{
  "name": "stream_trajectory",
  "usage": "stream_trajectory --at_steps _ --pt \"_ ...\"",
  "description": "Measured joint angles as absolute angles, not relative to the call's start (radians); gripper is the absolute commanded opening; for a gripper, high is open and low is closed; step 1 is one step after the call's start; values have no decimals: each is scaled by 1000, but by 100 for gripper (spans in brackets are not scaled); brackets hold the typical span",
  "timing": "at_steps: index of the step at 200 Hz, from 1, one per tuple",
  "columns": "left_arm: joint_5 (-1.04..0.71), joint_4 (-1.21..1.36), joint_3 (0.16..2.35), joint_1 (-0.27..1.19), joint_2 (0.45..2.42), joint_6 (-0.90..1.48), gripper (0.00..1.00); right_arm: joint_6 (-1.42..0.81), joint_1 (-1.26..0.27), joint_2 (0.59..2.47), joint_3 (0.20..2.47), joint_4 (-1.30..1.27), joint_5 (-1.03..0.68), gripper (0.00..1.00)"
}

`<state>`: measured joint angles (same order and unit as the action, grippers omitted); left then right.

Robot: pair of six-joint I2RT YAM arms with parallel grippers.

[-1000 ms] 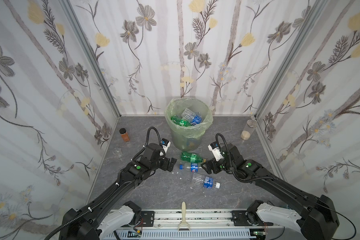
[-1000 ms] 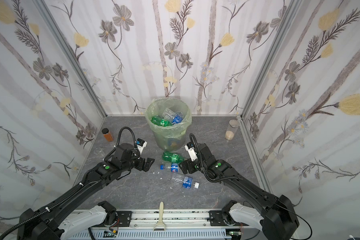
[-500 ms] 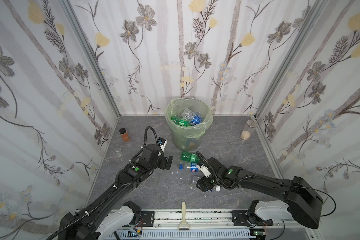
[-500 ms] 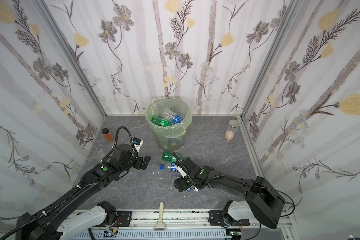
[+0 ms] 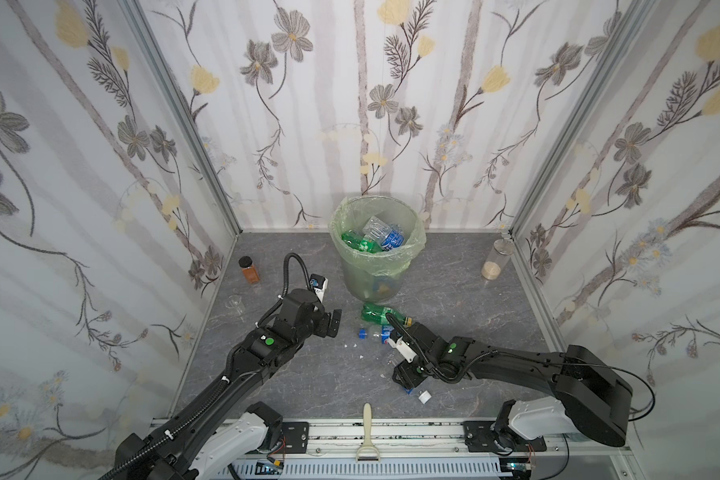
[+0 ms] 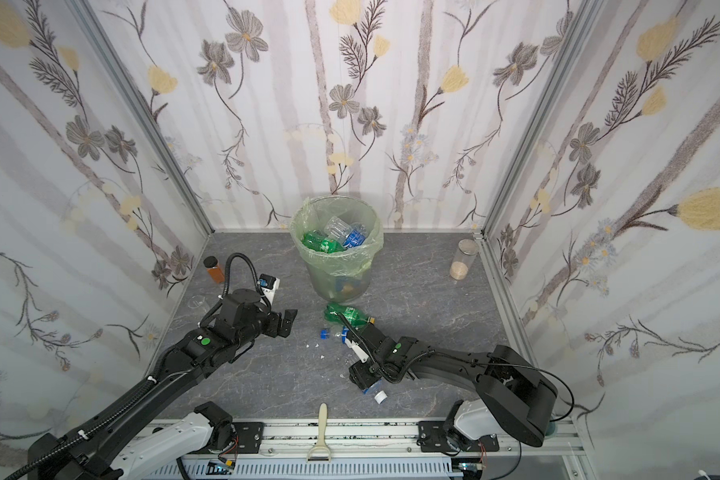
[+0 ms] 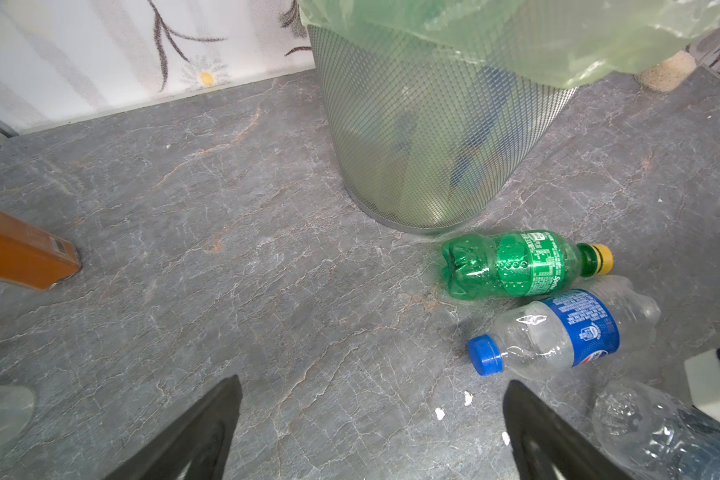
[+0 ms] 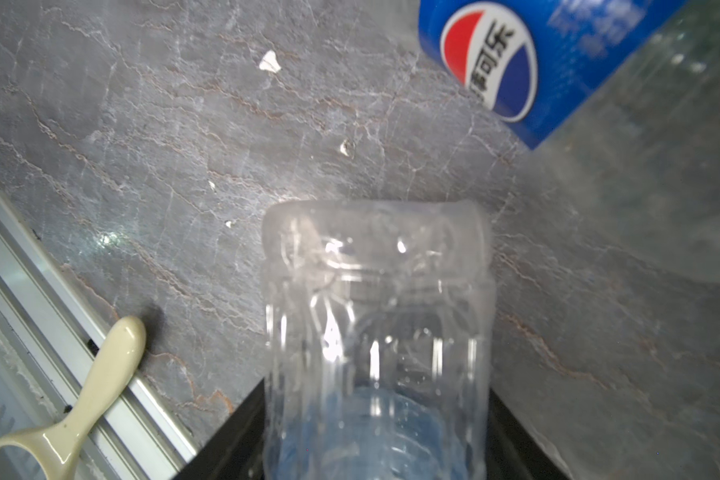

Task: Throw the plastic bottles in the bin
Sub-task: 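Reach the right gripper down and grasp another clear blue-label bottle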

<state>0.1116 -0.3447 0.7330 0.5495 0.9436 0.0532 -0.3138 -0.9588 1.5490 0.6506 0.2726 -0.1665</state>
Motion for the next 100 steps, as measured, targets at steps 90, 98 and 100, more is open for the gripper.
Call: stream_trajectory --at_steps 90,98,100 --pt "125 -345 733 546 922 56 100 -336 -838 1324 616 279 -149 46" --pt "125 -345 733 546 918 57 100 -340 -801 1293 612 281 -148 46" --pt "125 -345 733 546 917 57 100 -341 -791 1284 611 281 -146 46"
